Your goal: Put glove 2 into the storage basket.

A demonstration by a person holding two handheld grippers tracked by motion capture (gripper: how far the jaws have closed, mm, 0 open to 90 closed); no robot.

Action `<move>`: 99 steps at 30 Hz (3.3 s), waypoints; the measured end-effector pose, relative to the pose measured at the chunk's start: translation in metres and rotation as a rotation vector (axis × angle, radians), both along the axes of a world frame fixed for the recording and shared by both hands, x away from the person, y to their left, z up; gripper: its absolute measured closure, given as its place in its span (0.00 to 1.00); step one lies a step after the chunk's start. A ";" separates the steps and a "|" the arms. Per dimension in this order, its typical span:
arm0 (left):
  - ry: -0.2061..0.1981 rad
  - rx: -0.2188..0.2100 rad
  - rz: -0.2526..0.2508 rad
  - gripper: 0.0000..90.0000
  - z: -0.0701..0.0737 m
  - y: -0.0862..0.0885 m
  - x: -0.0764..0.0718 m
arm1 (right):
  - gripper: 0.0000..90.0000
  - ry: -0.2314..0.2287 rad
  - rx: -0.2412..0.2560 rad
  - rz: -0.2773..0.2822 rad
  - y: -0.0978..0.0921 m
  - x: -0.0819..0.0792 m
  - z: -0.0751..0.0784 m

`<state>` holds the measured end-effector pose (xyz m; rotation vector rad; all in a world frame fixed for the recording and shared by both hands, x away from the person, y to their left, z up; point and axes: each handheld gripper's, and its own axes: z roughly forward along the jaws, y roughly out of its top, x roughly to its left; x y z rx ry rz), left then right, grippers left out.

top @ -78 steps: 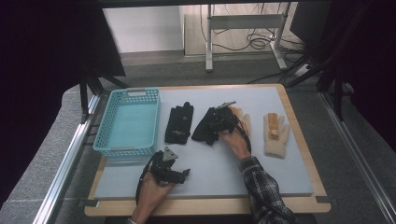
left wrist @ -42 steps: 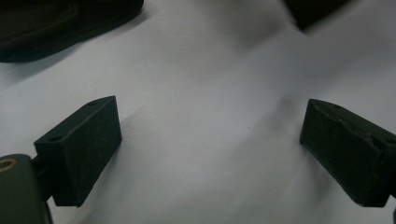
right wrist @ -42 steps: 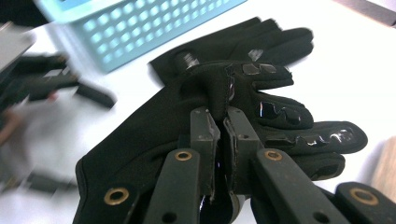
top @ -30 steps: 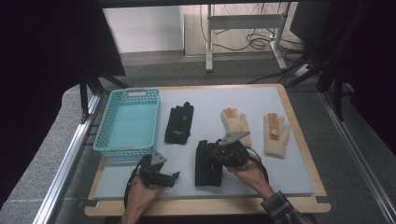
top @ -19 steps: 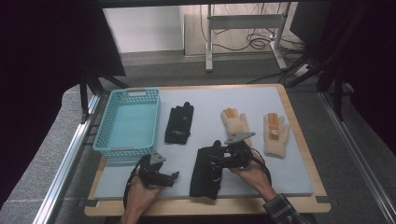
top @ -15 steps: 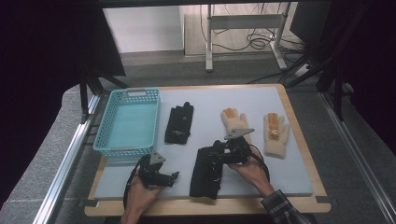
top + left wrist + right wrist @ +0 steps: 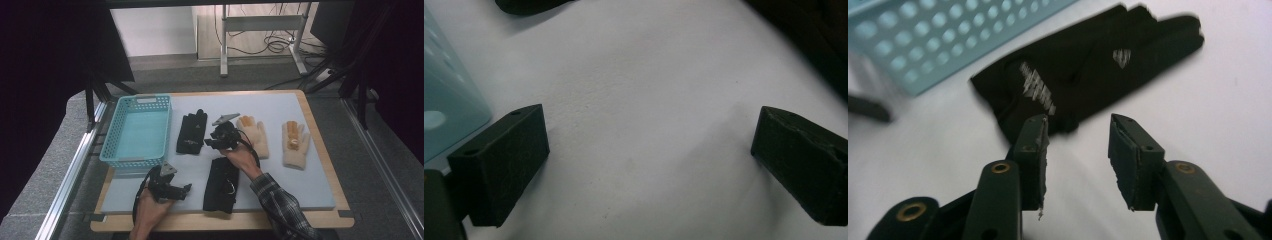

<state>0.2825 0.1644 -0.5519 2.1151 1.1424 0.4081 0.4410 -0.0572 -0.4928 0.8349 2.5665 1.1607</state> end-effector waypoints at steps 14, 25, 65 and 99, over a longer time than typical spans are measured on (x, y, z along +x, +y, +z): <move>0.002 -0.005 0.003 0.02 0.000 0.000 0.000 | 0.40 0.029 -0.077 -0.054 0.069 0.065 -0.036; 0.003 -0.004 0.003 0.03 0.000 0.000 0.000 | 0.88 0.089 -0.043 -0.088 0.070 0.066 -0.035; -0.002 -0.002 0.002 0.03 0.000 0.000 0.000 | 0.97 0.056 0.082 -0.047 -0.014 -0.041 0.053; -0.001 -0.007 0.010 0.03 0.000 0.000 0.000 | 0.87 0.173 0.012 -0.107 -0.063 -0.137 -0.006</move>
